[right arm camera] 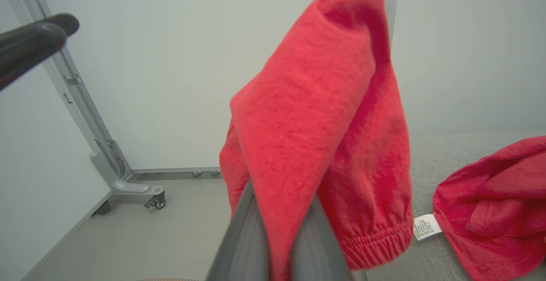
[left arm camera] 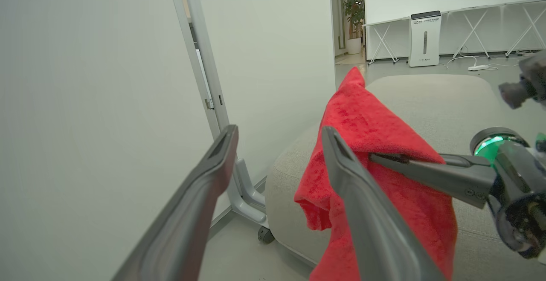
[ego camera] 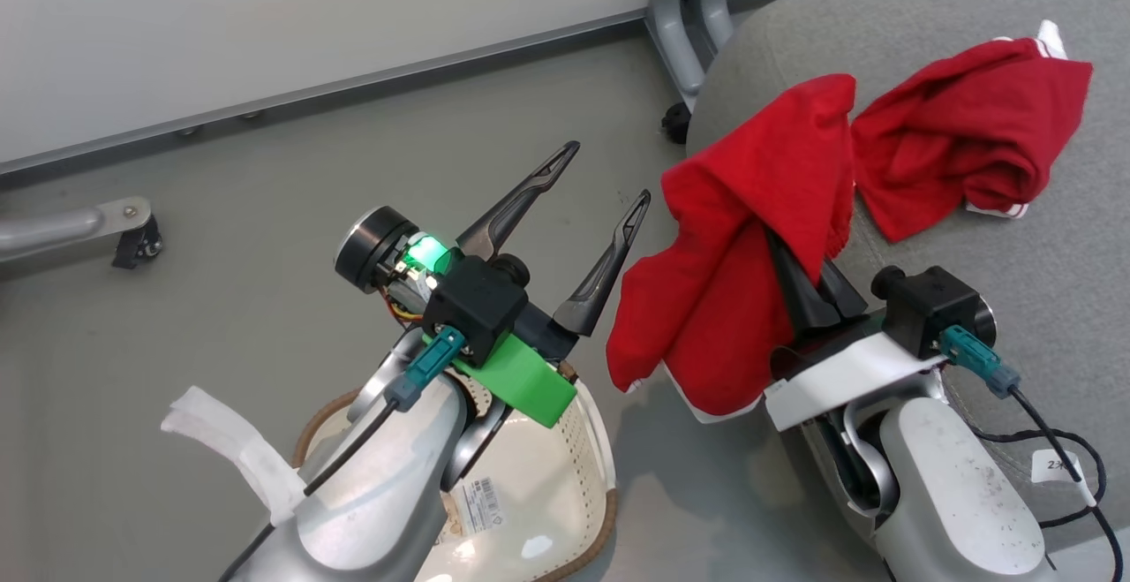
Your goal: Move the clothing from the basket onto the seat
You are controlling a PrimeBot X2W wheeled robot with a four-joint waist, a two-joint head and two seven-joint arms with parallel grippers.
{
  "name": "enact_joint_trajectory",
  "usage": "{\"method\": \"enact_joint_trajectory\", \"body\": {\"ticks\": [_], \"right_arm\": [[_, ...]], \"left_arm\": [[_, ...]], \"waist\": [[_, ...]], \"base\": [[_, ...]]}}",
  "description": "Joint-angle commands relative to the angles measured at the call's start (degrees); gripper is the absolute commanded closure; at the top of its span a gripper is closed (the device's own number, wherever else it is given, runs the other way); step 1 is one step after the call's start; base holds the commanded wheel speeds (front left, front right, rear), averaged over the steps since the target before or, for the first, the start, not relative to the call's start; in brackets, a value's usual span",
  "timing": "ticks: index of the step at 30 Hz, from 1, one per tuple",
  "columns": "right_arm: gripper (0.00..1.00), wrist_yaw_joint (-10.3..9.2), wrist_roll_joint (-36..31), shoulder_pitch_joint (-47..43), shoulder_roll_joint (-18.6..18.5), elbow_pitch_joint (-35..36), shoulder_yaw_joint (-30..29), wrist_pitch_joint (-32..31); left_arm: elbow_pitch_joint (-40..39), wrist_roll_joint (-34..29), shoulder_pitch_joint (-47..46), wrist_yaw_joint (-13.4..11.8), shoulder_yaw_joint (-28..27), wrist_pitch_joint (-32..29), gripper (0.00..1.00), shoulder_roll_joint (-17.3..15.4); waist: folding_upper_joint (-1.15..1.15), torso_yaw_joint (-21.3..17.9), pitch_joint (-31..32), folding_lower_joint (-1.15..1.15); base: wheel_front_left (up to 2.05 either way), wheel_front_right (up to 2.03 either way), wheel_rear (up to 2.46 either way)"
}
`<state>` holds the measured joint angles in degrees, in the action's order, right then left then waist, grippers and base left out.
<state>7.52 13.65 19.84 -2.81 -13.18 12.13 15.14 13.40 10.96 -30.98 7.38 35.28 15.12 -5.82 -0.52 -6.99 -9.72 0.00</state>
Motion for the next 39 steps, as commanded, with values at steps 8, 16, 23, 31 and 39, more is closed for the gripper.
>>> {"method": "enact_joint_trajectory", "body": {"ticks": [8, 16, 23, 31, 39], "right_arm": [[1.0, -0.06, 0.1, -3.36, -0.16, 2.32, -4.11, 0.01], [1.0, -0.06, 1.07, -5.57, -0.15, 3.46, -6.74, 0.01], [1.0, -0.06, 1.57, -7.27, -0.14, 3.75, -8.89, 0.01], [1.0, -0.06, 0.75, -4.54, -0.15, 5.42, -9.59, 0.01], [1.0, -0.06, -3.59, 5.19, -0.15, 6.76, -11.92, 0.01]], "left_arm": [[0.38, -0.49, -0.17, 0.16, 1.16, 0.05, 0.0, -1.52], [0.46, -0.57, -1.1, 0.17, 2.29, 0.05, 0.0, -2.4], [0.27, -0.5, -1.45, 0.17, 2.92, 0.05, 0.0, -2.57], [0.14, -0.21, -1.42, 0.17, 3.4, 0.04, 0.0, -3.26], [0.01, -0.17, -2.47, 0.18, 4.34, 0.04, 0.0, -4.11]], "waist": [[0.52, -7.34, -2.66, 0.0], [0.52, -11.6, -4.35, 0.0], [0.52, -13.17, -5.13, 0.0], [0.52, -13.18, -6.14, 0.0], [0.52, -12.63, -9.54, 0.0]], "base": [[0.0, 0.0, 0.0], [0.0, 0.0, 0.0], [0.0, 0.0, 0.0], [0.0, 0.0, 0.0], [0.0, 0.0, 0.0]]}}
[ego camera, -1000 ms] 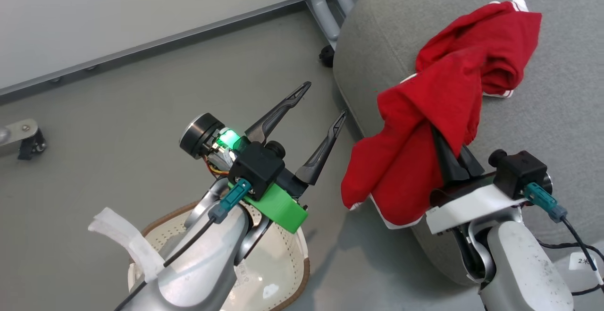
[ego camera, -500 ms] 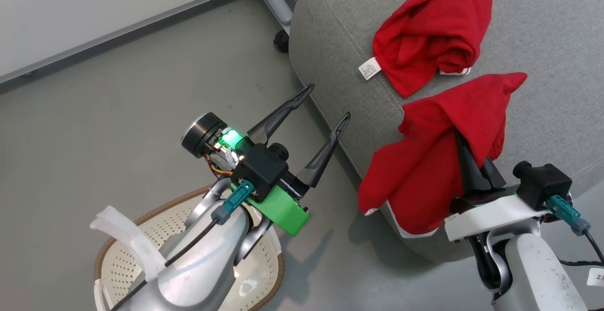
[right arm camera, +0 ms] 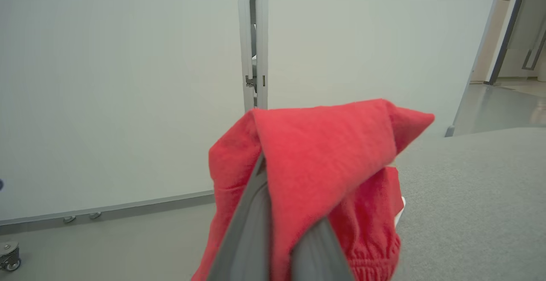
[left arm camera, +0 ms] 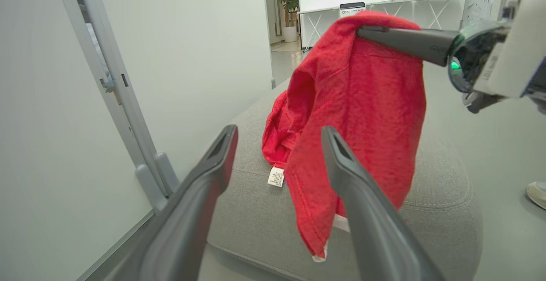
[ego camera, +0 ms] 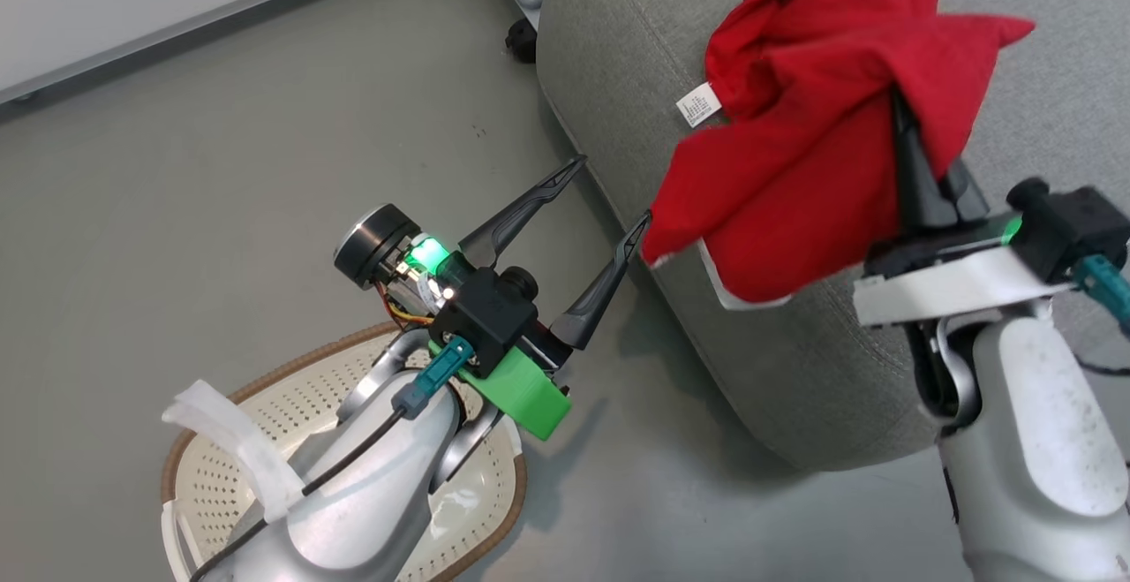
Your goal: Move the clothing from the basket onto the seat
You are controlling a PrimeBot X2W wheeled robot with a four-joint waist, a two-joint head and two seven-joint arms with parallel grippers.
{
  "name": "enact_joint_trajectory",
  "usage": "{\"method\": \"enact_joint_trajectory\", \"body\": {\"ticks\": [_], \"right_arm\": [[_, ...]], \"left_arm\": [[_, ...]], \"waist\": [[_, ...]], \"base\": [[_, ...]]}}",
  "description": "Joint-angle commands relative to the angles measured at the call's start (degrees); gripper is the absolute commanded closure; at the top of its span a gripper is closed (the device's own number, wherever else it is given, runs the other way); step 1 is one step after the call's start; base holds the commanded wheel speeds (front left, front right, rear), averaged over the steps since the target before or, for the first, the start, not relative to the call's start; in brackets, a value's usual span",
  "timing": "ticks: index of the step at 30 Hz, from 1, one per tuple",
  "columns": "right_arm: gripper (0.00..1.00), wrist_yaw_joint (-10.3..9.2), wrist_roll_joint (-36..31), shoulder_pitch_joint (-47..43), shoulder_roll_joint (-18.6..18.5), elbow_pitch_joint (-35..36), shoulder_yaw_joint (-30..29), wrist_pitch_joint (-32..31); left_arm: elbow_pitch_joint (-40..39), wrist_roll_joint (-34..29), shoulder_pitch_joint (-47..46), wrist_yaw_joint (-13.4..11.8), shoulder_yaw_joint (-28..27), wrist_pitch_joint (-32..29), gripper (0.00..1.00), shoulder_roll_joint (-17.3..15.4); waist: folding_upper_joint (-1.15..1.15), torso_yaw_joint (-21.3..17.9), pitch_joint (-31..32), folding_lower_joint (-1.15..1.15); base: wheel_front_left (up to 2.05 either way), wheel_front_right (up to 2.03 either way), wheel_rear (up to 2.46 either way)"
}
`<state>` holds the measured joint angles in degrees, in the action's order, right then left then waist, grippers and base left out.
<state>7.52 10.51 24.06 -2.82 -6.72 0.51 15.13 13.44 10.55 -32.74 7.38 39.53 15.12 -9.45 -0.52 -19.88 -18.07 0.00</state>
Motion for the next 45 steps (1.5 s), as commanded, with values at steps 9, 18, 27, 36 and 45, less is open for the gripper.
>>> {"method": "enact_joint_trajectory", "body": {"ticks": [9, 18, 27, 36, 45], "right_arm": [[1.0, -0.06, -5.83, 15.1, -0.14, 0.74, -7.59, 0.02], [1.0, -0.07, -9.24, 30.19, -5.27, -3.1, -16.39, 0.01], [1.0, -0.07, -11.71, 41.78, -10.97, -12.56, -24.41, 0.01], [1.0, -0.07, -14.89, 40.54, -8.11, -23.01, -29.17, 0.01], [1.0, -0.06, -15.2, 35.36, -4.26, -28.41, -33.37, 0.01]], "left_arm": [[-0.73, 0.24, -2.96, 0.18, 1.35, 0.03, 0.0, -1.96], [-1.53, 0.55, -5.08, 0.17, 2.53, -0.14, 0.0, -4.42], [-3.0, 0.44, -7.26, 0.17, 3.11, -0.72, 0.0, -5.99], [-4.16, 0.22, -8.24, -0.03, 2.84, -1.3, 0.0, -8.0], [-4.28, 0.83, -8.65, -0.21, 3.06, -1.32, 0.0, -8.74]], "waist": [[0.52, 1.3, -7.86, 0.0], [0.52, 2.86, -14.19, 0.0], [0.52, 4.29, -19.27, 0.0], [0.52, 4.09, -23.06, 0.0], [0.52, 4.06, -23.12, 0.0]], "base": [[0.0, 0.0, 0.0], [0.0, 0.0, 0.0], [0.0, 0.0, 0.0], [0.0, 0.0, 0.0], [0.0, 0.0, 0.0]]}}
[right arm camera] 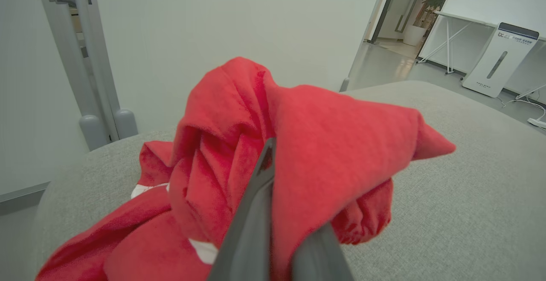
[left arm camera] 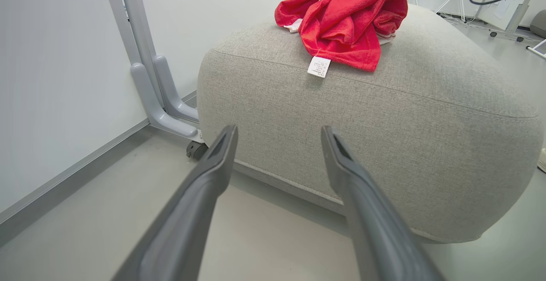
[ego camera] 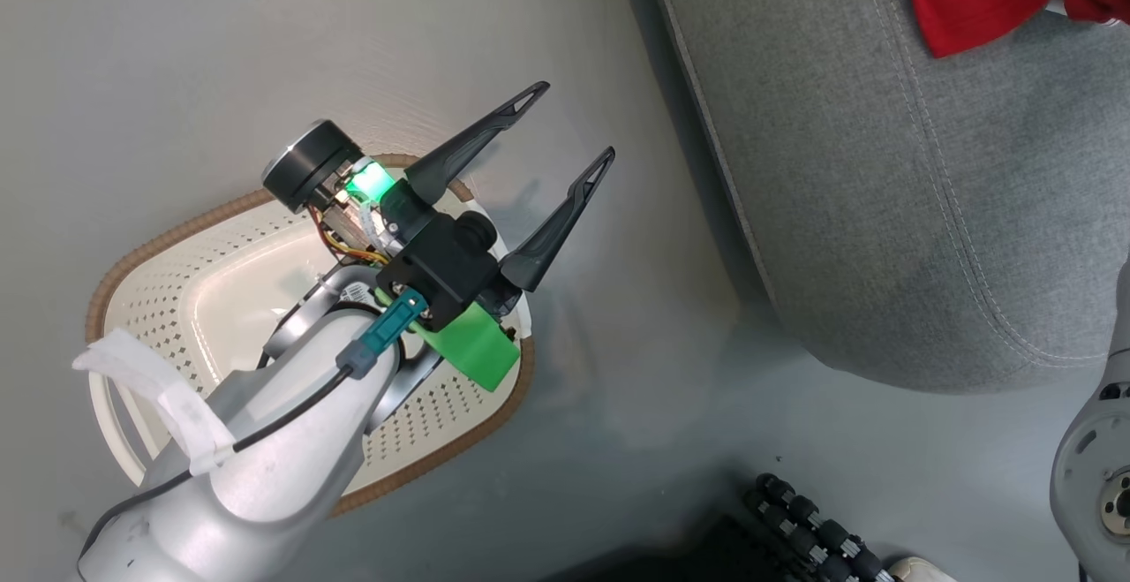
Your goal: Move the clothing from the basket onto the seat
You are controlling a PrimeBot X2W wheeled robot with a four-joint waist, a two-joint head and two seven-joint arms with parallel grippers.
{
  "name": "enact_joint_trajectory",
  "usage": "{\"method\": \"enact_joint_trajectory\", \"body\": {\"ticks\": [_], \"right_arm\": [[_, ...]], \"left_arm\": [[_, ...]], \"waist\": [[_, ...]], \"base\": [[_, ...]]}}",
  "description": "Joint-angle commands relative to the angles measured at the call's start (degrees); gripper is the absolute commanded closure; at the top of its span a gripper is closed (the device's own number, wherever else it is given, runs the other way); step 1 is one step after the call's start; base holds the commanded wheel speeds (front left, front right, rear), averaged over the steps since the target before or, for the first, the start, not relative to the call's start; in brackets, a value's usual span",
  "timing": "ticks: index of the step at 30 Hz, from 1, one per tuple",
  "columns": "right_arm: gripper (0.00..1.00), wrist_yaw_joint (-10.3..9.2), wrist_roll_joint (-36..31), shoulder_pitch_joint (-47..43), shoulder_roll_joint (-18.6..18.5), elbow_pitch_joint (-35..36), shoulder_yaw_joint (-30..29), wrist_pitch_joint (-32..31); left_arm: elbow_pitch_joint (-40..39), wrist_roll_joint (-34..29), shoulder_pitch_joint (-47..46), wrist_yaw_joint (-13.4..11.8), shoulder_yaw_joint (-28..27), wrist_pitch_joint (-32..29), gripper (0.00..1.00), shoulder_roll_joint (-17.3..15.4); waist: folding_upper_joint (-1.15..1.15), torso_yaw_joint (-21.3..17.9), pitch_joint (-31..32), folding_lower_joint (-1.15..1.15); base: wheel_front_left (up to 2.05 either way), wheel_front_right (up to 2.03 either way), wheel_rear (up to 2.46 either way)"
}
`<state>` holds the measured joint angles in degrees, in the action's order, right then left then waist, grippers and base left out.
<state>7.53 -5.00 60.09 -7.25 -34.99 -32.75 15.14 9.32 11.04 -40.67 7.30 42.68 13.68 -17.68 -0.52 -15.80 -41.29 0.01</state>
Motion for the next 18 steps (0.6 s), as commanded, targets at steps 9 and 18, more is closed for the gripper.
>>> {"method": "enact_joint_trajectory", "body": {"ticks": [9, 18], "right_arm": [[0.0, -0.08, 0.89, -2.52, 1.3, -2.57, 0.31, 0.0], [0.0, -0.08, 2.62, -10.55, 2.46, -0.21, 2.68, 0.0]], "left_arm": [[0.38, 0.91, -0.06, -0.78, 0.29, 0.31, 0.0, -0.28], [1.76, 1.97, 2.24, -2.05, -0.14, 1.1, 0.0, 0.86]], "waist": [[0.52, -0.32, 2.13, -0.01], [0.52, -1.0, 8.32, -0.01]], "base": [[0.0, 0.0, 0.0], [0.0, 0.0, 0.0]]}}
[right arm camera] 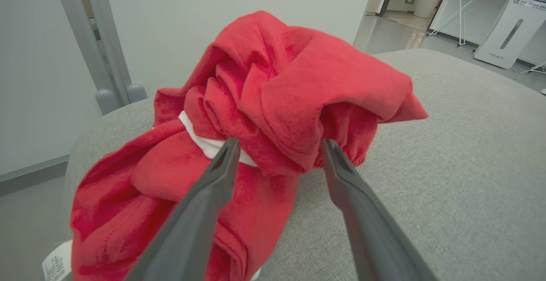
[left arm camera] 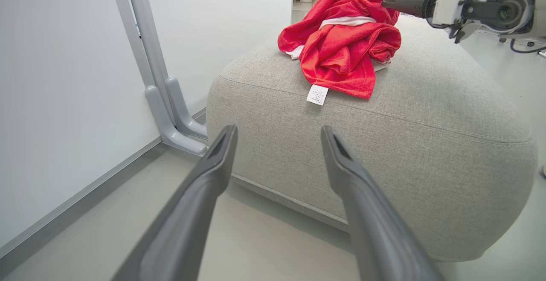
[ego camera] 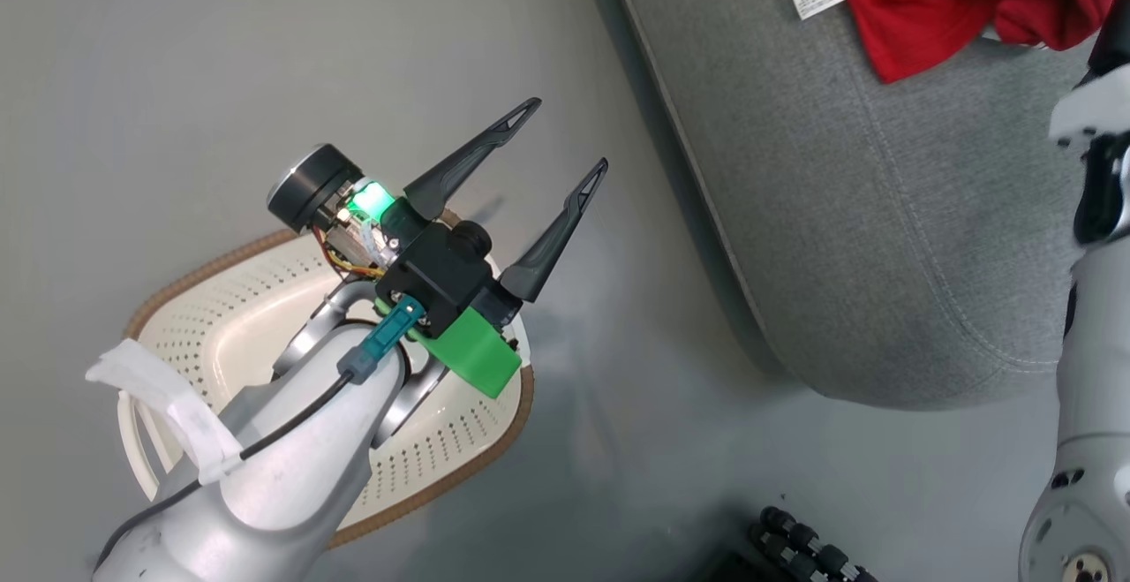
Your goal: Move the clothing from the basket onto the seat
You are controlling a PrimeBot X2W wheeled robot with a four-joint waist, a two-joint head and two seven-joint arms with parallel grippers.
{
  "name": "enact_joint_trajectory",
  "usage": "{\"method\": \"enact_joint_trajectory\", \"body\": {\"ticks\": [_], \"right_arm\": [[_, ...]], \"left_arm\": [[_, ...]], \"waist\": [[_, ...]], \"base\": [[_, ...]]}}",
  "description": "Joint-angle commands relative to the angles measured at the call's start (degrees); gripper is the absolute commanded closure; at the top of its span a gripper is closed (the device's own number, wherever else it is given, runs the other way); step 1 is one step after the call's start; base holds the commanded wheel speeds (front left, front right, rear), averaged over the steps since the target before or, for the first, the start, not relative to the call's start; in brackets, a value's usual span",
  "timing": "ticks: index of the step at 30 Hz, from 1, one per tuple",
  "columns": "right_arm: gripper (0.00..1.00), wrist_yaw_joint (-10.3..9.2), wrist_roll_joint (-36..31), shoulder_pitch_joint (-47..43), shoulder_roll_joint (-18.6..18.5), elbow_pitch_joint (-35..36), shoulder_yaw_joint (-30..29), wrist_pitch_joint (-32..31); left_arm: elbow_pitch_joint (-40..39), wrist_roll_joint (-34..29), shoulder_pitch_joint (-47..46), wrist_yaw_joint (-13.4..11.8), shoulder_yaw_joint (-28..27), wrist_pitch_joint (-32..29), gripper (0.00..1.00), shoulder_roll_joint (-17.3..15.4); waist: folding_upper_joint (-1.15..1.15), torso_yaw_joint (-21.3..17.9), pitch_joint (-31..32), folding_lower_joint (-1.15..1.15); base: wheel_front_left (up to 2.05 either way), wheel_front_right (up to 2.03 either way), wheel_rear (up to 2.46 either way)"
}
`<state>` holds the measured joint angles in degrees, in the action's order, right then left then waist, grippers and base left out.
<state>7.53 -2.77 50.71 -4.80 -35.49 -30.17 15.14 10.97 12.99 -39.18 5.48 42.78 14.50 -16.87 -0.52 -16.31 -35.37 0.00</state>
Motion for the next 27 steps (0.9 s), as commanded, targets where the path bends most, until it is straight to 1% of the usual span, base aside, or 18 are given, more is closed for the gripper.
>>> {"method": "enact_joint_trajectory", "body": {"ticks": [1, 8, 14, 20, 27], "right_arm": [[0.0, -0.08, 0.64, -2.5, 0.11, 0.71, 0.47, 0.0], [0.0, -0.08, 2.08, -9.92, 0.38, 3.84, 3.03, 0.0], [0.0, -0.08, 3.07, -14.44, 0.48, 8.21, 7.64, 0.0], [0.0, -0.07, 4.61, -17.39, 0.62, 12.65, 13.38, 0.0], [0.0, -0.07, 6.4, -19.84, 0.86, 15.43, 20.8, 0.0]], "left_arm": [[0.24, 0.29, 1.08, -0.48, -0.34, 0.33, 0.0, 0.26], [1.41, 1.78, 3.44, -1.58, -1.5, 0.65, 0.0, 1.25], [1.31, 2.95, 5.91, -2.53, -3.56, 0.71, 0.0, 2.34], [0.95, 3.27, 8.89, -3.12, -6.84, 0.72, 0.0, 3.42], [1.11, 3.7, 12.09, -3.51, -12.14, 0.72, 0.0, 4.84]], "waist": [[0.52, -0.62, 3.26, 0.0], [0.52, -1.02, 8.18, 0.0], [0.52, -0.37, 11.82, 0.0], [0.52, 1.72, 15.43, 0.0], [0.52, 5.63, 19.38, 0.0]], "base": [[0.0, 0.0, 0.0], [0.0, 0.0, 0.0], [0.0, 0.0, 0.0], [0.0, 0.0, 0.0], [0.0, 0.0, 0.0]]}}
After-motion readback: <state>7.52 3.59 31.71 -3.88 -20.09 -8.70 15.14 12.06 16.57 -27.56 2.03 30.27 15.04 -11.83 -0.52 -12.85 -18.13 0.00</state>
